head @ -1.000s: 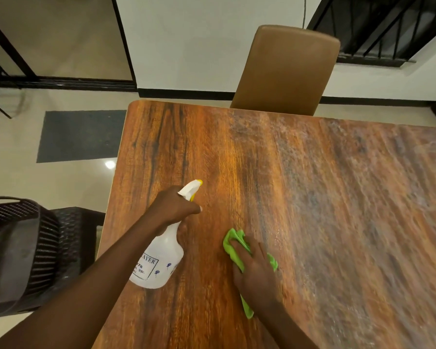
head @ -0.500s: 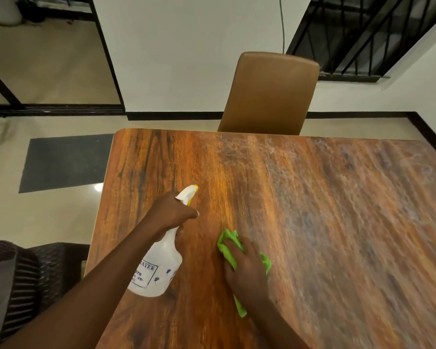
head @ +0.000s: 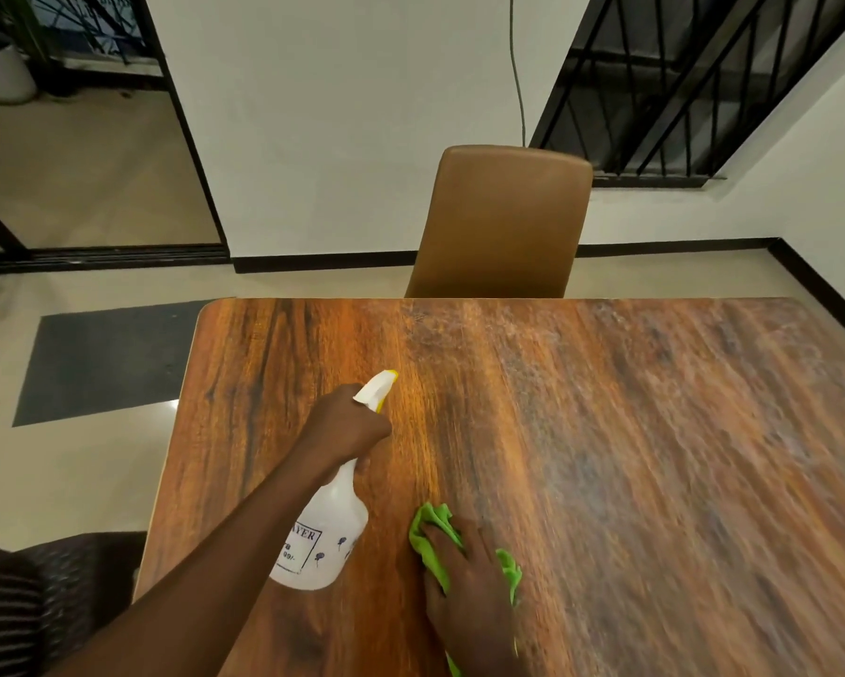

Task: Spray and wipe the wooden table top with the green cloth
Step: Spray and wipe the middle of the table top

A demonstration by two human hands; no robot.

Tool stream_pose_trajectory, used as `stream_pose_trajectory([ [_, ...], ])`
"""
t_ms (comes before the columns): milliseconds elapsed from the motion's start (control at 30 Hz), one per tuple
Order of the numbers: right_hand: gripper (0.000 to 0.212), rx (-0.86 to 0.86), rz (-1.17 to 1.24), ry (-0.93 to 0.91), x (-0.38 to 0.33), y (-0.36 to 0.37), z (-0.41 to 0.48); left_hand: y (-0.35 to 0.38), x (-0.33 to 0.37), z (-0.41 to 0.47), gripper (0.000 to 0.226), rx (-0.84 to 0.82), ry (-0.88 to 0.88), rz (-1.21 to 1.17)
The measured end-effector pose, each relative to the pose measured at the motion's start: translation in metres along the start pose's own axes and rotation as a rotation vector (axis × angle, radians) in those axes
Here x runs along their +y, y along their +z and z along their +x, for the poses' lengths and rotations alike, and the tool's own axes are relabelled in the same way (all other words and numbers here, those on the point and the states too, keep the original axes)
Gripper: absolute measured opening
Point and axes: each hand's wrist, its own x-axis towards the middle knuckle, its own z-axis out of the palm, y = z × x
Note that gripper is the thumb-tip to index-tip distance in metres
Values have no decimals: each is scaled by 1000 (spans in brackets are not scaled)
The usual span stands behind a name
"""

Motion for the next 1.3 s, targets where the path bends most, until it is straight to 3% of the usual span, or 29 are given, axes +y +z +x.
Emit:
stream_pose_trajectory([
  [200,40,80,-14,-47,4,3,1,-4,12,9,37,28,27,-22],
  [367,46,117,64,-108,6,5,6,-9,26,24,42,84,41,-41],
  [533,40,136,71,-113,10,7,9,-14,38,36,56,89,69,-10],
  [733,56,1,4,-27,5,-4,52,-18,30,32,43,62,55,-6],
  [933,50,-10,24,13,-2,-4,136,-18,14,25,30,43,32,-13],
  [1067,44,-4,44,40,-1,5,141,-23,3,28,30,33,19,-3],
  [1300,42,-6,93,-189,-21,15,107,-35,-9,47,26,47,-11,-81],
])
